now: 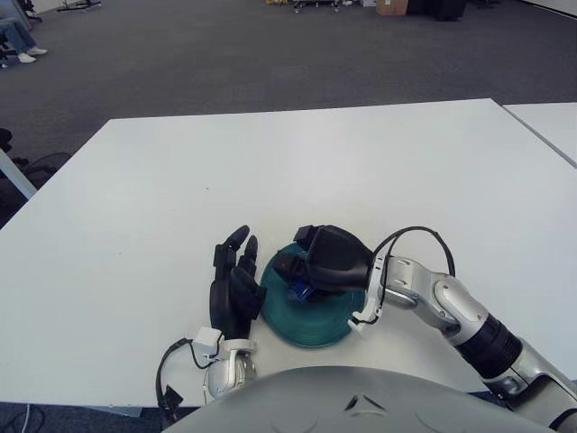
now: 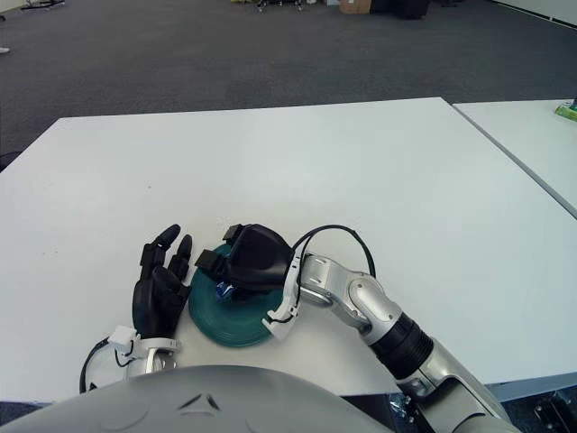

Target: Put the gum into the plate.

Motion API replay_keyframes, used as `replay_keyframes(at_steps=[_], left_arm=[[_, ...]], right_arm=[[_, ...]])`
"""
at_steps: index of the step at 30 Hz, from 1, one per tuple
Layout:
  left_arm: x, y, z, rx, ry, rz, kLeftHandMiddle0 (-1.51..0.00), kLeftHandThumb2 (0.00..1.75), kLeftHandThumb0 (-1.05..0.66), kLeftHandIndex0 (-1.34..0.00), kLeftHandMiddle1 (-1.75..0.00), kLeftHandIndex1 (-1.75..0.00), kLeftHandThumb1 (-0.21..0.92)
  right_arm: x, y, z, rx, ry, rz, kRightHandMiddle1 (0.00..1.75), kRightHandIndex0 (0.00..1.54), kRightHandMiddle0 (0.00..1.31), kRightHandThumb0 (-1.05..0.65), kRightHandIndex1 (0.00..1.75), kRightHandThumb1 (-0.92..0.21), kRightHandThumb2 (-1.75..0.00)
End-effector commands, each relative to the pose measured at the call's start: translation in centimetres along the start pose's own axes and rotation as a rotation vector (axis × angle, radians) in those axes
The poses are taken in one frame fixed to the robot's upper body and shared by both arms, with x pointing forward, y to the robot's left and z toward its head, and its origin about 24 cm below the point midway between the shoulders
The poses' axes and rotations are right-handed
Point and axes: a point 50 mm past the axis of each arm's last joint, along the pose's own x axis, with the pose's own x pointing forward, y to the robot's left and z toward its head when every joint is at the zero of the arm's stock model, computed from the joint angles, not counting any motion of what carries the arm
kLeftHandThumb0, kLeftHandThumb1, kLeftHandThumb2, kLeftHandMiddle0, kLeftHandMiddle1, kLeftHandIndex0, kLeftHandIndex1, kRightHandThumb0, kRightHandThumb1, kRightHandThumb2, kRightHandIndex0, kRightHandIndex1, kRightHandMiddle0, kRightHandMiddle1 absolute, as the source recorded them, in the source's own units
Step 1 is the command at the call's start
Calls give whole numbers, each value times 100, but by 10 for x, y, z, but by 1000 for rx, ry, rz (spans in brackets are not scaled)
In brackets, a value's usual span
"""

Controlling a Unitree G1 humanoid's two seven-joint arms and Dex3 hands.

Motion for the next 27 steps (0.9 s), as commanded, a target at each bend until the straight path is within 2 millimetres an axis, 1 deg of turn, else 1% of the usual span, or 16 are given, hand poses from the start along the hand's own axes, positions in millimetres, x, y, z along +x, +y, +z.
replay_keyframes(at_steps=[1,2,3,4,6,9,12,15,27], left_arm=[[-3,-3,0,-60,-1,42,-27,106,-95,0,-1,-65,92],[-3,-3,0,-61,1,44,-23,106,-96,0,-1,-58,92],[-3,-3,-1,-61,2,46,-21,107,-96,0,-1,-53,92],[-2,-3,-1,-57,5,49,-20,107,-96,0,-1,-51,92],[-2,-2,-1,-46,9,53,-15,107,-98,0,-1,-40,92],[-2,-1,-2,-29,14,56,-11,107,-99,0,-1,-30,92],[-2,0,-2,-6,20,54,-7,108,-100,0,0,-22,92],[-2,0,-2,5,23,51,-5,108,-101,0,0,-15,92],[-2,0,-2,-6,25,12,-3,109,-101,0,0,-11,92]], right_arm=[[-6,-4,-7,-62,13,79,80,15,2,-80,50,-92,-78],[-7,-4,-8,-67,13,96,64,12,1,-83,33,-92,-82],[-7,-4,-8,-69,14,106,54,10,1,-86,22,-92,-84],[-8,-4,-9,-76,14,125,50,9,1,-86,18,-92,-85],[-10,-3,-13,-85,14,149,34,5,0,-90,8,-92,-90],[-11,-3,-17,-86,17,163,20,1,0,-95,2,-92,-94],[-11,-2,-18,-61,25,168,11,0,0,-99,1,-92,-98],[-12,-3,-19,-34,31,162,5,0,0,-103,0,-92,-101],[-12,-7,-21,49,46,134,0,0,0,-105,0,-92,-107]])
